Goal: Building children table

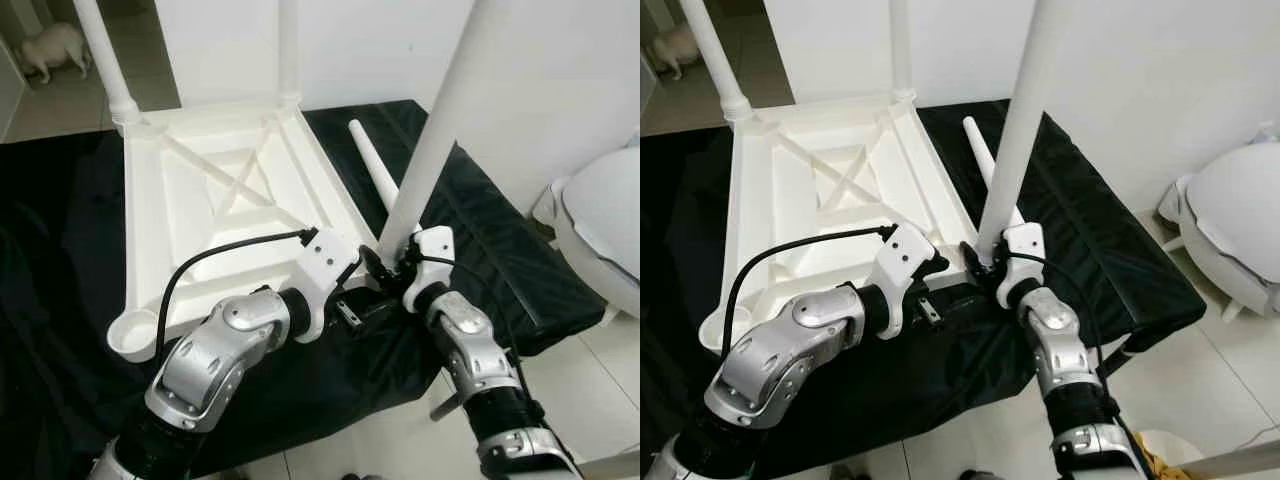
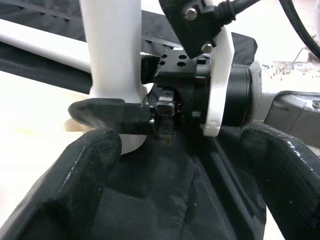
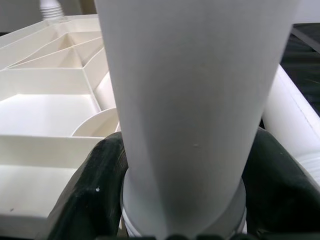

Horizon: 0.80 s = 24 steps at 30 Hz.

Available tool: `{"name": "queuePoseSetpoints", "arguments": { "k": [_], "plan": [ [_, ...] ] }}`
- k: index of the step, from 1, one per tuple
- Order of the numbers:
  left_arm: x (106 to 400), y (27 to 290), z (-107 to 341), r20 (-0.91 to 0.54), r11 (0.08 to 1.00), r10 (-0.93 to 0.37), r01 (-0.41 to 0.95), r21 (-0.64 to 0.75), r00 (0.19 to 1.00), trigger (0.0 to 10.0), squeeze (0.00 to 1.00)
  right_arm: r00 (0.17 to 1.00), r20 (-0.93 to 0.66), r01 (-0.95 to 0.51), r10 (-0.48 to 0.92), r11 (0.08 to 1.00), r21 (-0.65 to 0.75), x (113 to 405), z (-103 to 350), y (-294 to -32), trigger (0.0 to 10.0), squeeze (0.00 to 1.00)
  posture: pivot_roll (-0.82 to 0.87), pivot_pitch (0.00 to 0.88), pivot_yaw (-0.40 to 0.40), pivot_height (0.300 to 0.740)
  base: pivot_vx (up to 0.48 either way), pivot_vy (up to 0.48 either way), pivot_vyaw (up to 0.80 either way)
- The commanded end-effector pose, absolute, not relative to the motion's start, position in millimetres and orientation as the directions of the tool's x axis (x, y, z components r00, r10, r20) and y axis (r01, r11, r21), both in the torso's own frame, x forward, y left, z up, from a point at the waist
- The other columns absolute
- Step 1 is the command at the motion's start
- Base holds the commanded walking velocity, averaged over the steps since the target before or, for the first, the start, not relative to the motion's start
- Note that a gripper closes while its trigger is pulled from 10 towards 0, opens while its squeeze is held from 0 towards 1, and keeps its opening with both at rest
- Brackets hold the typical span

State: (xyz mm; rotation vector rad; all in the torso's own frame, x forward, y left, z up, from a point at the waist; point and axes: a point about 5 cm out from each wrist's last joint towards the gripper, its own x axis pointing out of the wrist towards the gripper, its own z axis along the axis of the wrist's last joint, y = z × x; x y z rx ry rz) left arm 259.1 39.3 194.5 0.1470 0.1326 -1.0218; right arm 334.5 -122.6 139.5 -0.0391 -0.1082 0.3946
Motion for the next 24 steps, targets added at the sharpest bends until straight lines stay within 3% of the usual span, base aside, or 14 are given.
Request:
{"name": "queuePoseSetpoints", "arguments": {
  "k": [1, 6, 9, 21, 22, 24],
  "plan": [
    [257, 40, 196, -0.178, 0.508, -0.841, 0.859, 0.06, 0.51, 10.0, 0.0, 0.922, 0.148, -0.36, 0.356, 0.933, -0.005, 335, 149, -115, 10.0, 0.0, -0.03, 0.107, -0.001, 0.74, 0.0, 0.0, 0.0],
    [257, 39, 196, -0.179, 0.506, -0.843, 0.861, 0.057, 0.508, 10.0, 0.0, 0.981, 0.149, -0.139, 0.125, 0.987, 0.084, 335, 149, -105, 10.0, 0.0, -0.03, 0.105, 0.0, 0.74, 0.0, 0.0, 0.0],
    [257, 39, 196, -0.179, 0.504, -0.844, 0.862, 0.058, 0.506, 10.0, 0.0, 0.988, 0.137, -0.08, 0.066, 0.992, 0.102, 334, 146, -101, 10.0, 0.0, -0.03, 0.104, 0.001, 0.74, 0.0, 0.0, 0.0],
    [257, 39, 196, -0.177, 0.51, -0.841, 0.858, 0.057, 0.511, 10.0, 0.0, 0.99, 0.125, -0.079, 0.067, 0.993, 0.092, 332, 146, -95, 10.0, 0.0, -0.03, 0.099, -0.004, 0.74, 0.0, 0.0, 0.0],
    [257, 38, 196, -0.177, 0.51, -0.841, 0.858, 0.058, 0.512, 10.0, 0.0, 0.988, 0.134, -0.096, 0.082, 0.991, 0.097, 332, 146, -97, 10.0, 1.0, -0.03, 0.099, -0.006, 0.74, 0.0, 0.0, 0.0],
    [257, 38, 196, -0.176, 0.511, -0.84, 0.857, 0.058, 0.513, 10.0, 0.0, 0.983, 0.147, -0.125, 0.109, 0.987, 0.1, 332, 148, -101, 10.0, 1.0, -0.03, 0.097, -0.009, 0.74, 0.0, 0.0, 0.0]
  ]
}}
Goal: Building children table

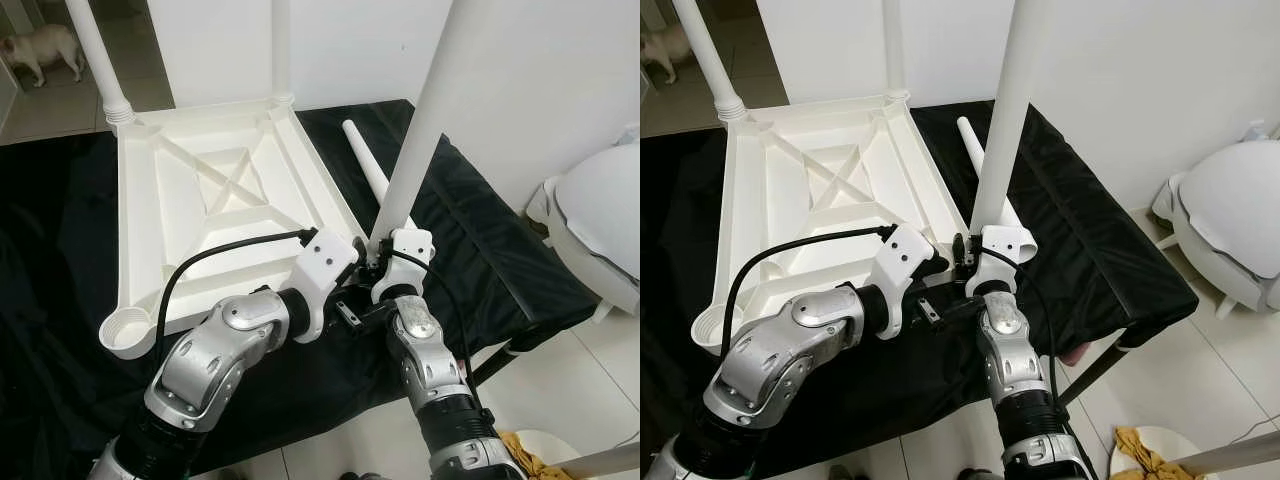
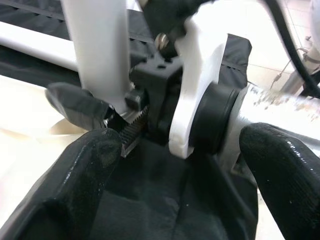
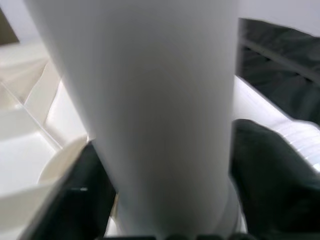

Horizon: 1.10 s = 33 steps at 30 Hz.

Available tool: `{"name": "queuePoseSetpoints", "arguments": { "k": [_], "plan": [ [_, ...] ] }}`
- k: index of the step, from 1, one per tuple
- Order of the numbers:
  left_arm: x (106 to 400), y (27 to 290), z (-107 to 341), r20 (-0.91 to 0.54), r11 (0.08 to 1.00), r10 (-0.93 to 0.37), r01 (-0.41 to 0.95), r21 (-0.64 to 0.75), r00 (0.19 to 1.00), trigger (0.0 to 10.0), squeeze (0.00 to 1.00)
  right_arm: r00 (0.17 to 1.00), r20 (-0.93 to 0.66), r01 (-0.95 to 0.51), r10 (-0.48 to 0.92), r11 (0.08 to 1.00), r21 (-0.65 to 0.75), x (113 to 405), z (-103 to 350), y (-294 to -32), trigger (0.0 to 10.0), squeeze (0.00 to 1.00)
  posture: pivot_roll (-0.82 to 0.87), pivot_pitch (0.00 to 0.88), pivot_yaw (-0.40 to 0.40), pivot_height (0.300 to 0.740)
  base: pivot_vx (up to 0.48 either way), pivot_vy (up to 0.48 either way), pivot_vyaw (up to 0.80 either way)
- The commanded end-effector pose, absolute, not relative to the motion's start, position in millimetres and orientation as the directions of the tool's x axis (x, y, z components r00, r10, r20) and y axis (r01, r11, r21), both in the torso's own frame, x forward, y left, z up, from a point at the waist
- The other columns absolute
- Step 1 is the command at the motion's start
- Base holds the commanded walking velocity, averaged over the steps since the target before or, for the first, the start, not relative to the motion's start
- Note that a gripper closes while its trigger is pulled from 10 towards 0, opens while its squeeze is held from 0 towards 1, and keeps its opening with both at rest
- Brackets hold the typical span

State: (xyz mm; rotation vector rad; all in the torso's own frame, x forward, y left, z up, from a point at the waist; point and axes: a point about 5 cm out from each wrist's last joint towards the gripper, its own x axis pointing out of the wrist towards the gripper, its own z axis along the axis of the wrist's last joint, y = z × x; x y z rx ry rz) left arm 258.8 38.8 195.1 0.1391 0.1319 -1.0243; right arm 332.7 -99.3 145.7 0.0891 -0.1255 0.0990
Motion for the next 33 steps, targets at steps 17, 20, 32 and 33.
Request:
{"name": "queuePoseSetpoints", "arguments": {
  "k": [17, 20, 32, 33],
  "plan": [
    [259, 42, 194, -0.182, 0.511, -0.838, 0.856, 0.07, 0.515, 10.0, 0.0, 0.864, 0.149, -0.475, 0.481, 0.877, -0.075, 327, 163, -125, 10.0, 0.0, -0.04, 0.07, -0.013, 0.74, 0.0, 0.0, 0.0],
    [260, 44, 192, -0.191, 0.512, -0.835, 0.856, 0.078, 0.516, 10.0, 0.0, 0.833, 0.134, -0.526, 0.536, 0.844, -0.105, 326, 165, -131, 10.0, 0.0, -0.04, 0.066, -0.014, 0.74, 0.0, 0.0, 0.0],
    [258, 50, 190, -0.211, 0.513, -0.828, 0.854, 0.089, 0.519, 10.0, 0.0, 0.789, 0.063, -0.595, 0.612, 0.785, -0.172, 333, 165, -162, 10.0, 0.0, -0.03, 0.067, -0.01, 0.74, 0.0, 0.0, 0.0],
    [258, 50, 190, -0.211, 0.514, -0.827, 0.853, 0.089, 0.521, 10.0, 0.0, 0.787, 0.051, -0.6, 0.615, 0.781, -0.174, 335, 164, -167, 10.0, 0.0, -0.03, 0.067, -0.01, 0.74, 0.0, 0.0, 0.0]
  ]
}}
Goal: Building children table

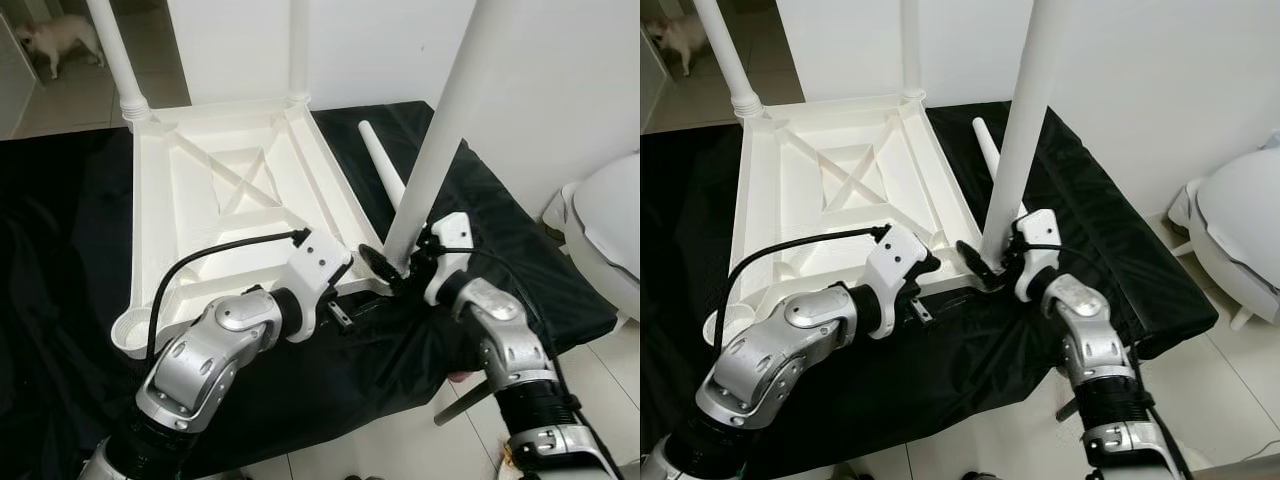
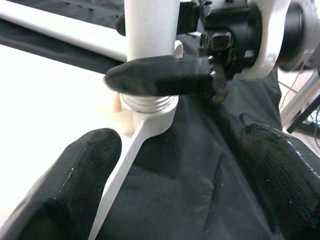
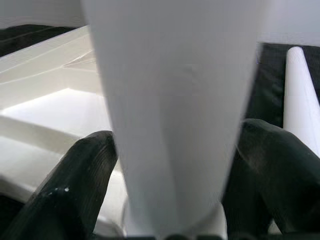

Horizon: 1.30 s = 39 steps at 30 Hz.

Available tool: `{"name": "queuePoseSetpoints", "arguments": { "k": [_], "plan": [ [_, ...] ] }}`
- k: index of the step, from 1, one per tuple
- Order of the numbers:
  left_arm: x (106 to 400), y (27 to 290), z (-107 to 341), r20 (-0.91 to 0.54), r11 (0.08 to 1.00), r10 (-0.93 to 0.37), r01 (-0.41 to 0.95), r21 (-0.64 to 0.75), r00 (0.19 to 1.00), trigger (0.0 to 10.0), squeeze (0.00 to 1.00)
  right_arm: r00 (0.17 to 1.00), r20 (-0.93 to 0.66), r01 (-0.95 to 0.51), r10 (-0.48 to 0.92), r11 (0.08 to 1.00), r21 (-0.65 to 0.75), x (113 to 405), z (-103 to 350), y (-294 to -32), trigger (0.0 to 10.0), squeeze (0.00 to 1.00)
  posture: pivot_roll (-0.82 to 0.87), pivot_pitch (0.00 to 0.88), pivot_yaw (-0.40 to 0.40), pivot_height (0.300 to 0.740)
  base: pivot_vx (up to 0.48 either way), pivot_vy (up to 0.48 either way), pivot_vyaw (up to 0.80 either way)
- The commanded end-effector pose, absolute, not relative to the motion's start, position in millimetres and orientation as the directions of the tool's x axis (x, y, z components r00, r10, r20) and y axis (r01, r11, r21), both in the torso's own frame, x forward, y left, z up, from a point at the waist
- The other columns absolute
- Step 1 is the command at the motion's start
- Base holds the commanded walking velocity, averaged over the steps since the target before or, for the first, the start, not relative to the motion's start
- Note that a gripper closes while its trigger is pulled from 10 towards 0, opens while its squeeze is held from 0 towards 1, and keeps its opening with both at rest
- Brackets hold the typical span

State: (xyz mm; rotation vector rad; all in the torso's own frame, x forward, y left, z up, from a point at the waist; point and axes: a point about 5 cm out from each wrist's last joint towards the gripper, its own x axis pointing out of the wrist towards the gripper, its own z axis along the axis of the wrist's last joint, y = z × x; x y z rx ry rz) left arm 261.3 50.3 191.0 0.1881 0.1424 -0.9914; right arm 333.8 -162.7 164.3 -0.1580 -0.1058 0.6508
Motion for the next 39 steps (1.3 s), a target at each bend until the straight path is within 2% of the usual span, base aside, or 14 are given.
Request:
{"name": "queuePoseSetpoints", "arguments": {
  "k": [1, 4, 5, 6, 7, 8, 20, 21, 28, 32, 35, 39],
  "plan": [
    [258, 50, 190, -0.211, 0.514, -0.827, 0.853, 0.089, 0.521, 10.0, 0.0, 0.787, 0.051, -0.6, 0.615, 0.781, -0.174, 335, 164, -167, 10.0, 0.0, -0.03, 0.067, -0.01, 0.74, 0.0, 0.0, 0.0],
    [258, 50, 191, -0.209, 0.515, -0.827, 0.852, 0.089, 0.522, 10.0, 0.0, 0.792, 0.03, -0.597, 0.61, 0.783, -0.175, 338, 162, -178, 10.0, 0.0, -0.03, 0.068, -0.008, 0.74, 0.0, 0.0, 0.0],
    [259, 50, 191, -0.208, 0.515, -0.827, 0.852, 0.09, 0.522, 10.0, 0.0, 0.793, 0.029, -0.595, 0.608, 0.785, -0.174, 339, 162, -180, 7.5, 0.0, -0.03, 0.07, -0.009, 0.74, 0.0, 0.0, 0.0],
    [259, 50, 191, -0.206, 0.515, -0.828, 0.853, 0.09, 0.522, 10.0, 0.0, 0.792, 0.03, -0.598, 0.61, 0.784, -0.168, 339, 161, -181, 2.7, 0.0, -0.03, 0.07, -0.009, 0.74, 0.0, 0.0, 0.0],
    [259, 50, 191, -0.206, 0.515, -0.828, 0.853, 0.09, 0.522, 10.0, 0.0, 0.792, 0.03, -0.598, 0.61, 0.784, -0.168, 339, 161, -181, 2.7, 0.0, -0.03, 0.07, -0.009, 0.74, 0.0, 0.0, 0.0],
    [259, 50, 191, -0.205, 0.515, -0.828, 0.852, 0.09, 0.522, 10.0, 0.0, 0.789, 0.03, -0.602, 0.614, 0.782, -0.164, 339, 160, -181, 0.0, 0.0, -0.03, 0.072, -0.007, 0.74, 0.0, 0.0, 0.0],
    [258, 48, 192, -0.199, 0.517, -0.829, 0.852, 0.081, 0.522, 10.0, 0.0, 0.778, 0.032, -0.62, 0.627, 0.775, -0.121, 340, 151, -179, 0.0, 0.0, -0.02, 0.073, -0.005, 0.74, 0.0, 0.0, 0.0],
    [258, 48, 192, -0.199, 0.518, -0.829, 0.852, 0.079, 0.522, 10.0, 0.0, 0.789, 0.024, -0.607, 0.614, 0.786, -0.118, 341, 150, -178, 10.0, 0.0, -0.02, 0.077, -0.006, 0.74, 0.0, 0.0, 0.0],
    [258, 50, 191, -0.203, 0.523, -0.825, 0.849, 0.077, 0.527, 10.0, 0.0, 0.835, 0.034, -0.544, 0.549, 0.833, -0.098, 343, 150, -176, 10.0, 0.0, -0.02, 0.087, -0.006, 0.74, 0.0, 0.0, 0.0],
    [257, 50, 191, -0.203, 0.524, -0.825, 0.848, 0.074, 0.528, 10.0, 0.0, 0.882, 0.054, -0.464, 0.468, 0.883, -0.073, 343, 151, -173, 10.0, 0.0, -0.02, 0.094, -0.008, 0.74, 0.0, 0.0, 0.0],
    [257, 50, 191, -0.204, 0.526, -0.824, 0.847, 0.073, 0.529, 10.0, 0.0, 0.897, 0.068, -0.432, 0.436, 0.899, -0.066, 342, 152, -168, 10.0, 0.0, -0.02, 0.096, -0.007, 0.74, 0.0, 0.0, 0.0],
    [257, 49, 191, -0.205, 0.522, -0.826, 0.85, 0.071, 0.525, 10.0, 0.0, 0.941, 0.109, -0.323, 0.322, 0.946, -0.01, 337, 154, -154, 10.0, 0.0, -0.03, 0.095, 0.001, 0.74, 0.0, 0.0, 0.0]
  ]
}}
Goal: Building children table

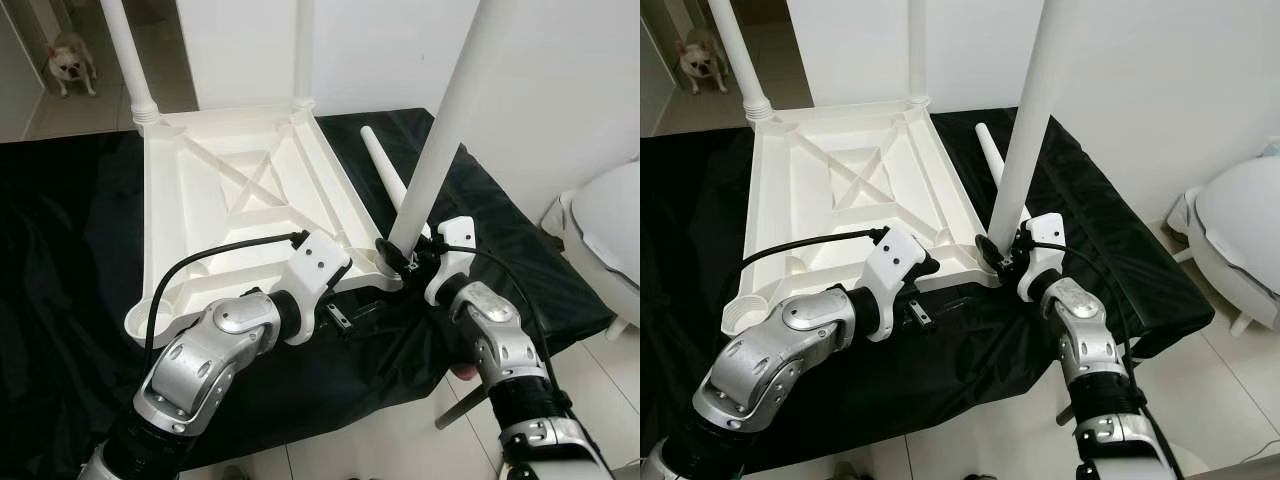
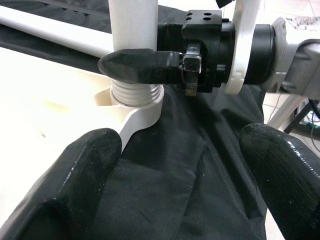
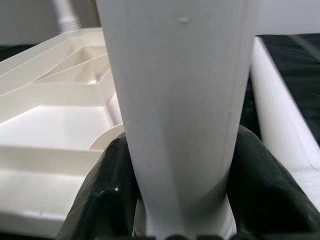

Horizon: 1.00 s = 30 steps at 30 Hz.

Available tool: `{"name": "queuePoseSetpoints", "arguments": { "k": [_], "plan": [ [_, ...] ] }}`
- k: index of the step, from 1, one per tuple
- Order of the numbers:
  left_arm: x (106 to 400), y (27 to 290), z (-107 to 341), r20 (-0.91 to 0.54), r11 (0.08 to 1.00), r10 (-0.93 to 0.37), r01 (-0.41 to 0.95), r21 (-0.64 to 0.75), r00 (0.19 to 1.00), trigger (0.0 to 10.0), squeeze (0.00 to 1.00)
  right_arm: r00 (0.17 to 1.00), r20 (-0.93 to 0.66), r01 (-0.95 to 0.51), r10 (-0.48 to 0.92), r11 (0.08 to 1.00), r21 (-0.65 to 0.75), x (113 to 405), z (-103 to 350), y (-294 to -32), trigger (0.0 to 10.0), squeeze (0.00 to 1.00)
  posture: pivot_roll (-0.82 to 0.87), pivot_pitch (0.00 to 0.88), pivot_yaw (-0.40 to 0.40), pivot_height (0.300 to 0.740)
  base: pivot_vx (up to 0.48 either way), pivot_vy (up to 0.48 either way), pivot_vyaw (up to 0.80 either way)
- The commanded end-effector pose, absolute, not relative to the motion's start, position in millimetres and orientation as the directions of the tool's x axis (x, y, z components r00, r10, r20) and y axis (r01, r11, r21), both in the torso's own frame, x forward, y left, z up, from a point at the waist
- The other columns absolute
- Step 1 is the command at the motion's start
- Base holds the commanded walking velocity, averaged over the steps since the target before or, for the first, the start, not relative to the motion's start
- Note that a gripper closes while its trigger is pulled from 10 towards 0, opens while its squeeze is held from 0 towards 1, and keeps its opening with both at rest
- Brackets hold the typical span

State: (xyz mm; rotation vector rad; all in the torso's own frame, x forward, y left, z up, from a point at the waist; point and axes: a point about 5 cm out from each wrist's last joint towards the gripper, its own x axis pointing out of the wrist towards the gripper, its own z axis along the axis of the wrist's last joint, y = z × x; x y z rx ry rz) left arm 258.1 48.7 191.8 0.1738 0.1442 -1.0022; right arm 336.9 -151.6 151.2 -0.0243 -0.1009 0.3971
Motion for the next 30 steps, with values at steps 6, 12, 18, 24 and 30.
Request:
{"name": "queuePoseSetpoints", "arguments": {
  "k": [6, 12, 18, 24, 30],
  "plan": [
    [258, 49, 192, -0.204, 0.519, -0.828, 0.852, 0.072, 0.522, 10.0, 0.0, 0.975, 0.146, -0.178, 0.17, 0.983, 0.04, 333, 158, -136, 10.0, 0.0, -0.04, 0.091, 0.004, 0.74, 0.0, 0.0, 0.0],
    [259, 47, 192, -0.201, 0.514, -0.832, 0.855, 0.072, 0.518, 10.0, 0.0, 0.989, 0.124, 0.065, -0.075, 0.995, 0.082, 333, 156, -123, 10.0, 0.0, -0.04, 0.087, 0.008, 0.74, 0.0, 0.0, 0.0],
    [259, 47, 193, -0.2, 0.514, -0.832, 0.855, 0.072, 0.517, 10.0, 0.0, 0.992, 0.113, 0.038, -0.047, 0.996, 0.085, 332, 155, -104, 10.0, 0.0, -0.03, 0.086, 0.01, 0.74, 0.0, 0.0, 0.0],
    [259, 48, 194, -0.199, 0.519, -0.829, 0.852, 0.074, 0.522, 10.0, 0.0, 0.993, 0.119, 0.003, -0.018, 0.993, 0.122, 330, 155, -106, 10.0, 1.0, -0.03, 0.087, 0.006, 0.74, 0.0, 0.0, 0.0],
    [259, 47, 194, -0.196, 0.52, -0.829, 0.851, 0.072, 0.524, 10.0, 0.0, 0.987, 0.158, -0.056, 0.034, 0.989, 0.137, 327, 160, -103, 10.0, 1.0, -0.03, 0.09, 0.005, 0.74, 0.0, 0.0, 0.0]
  ]
}}
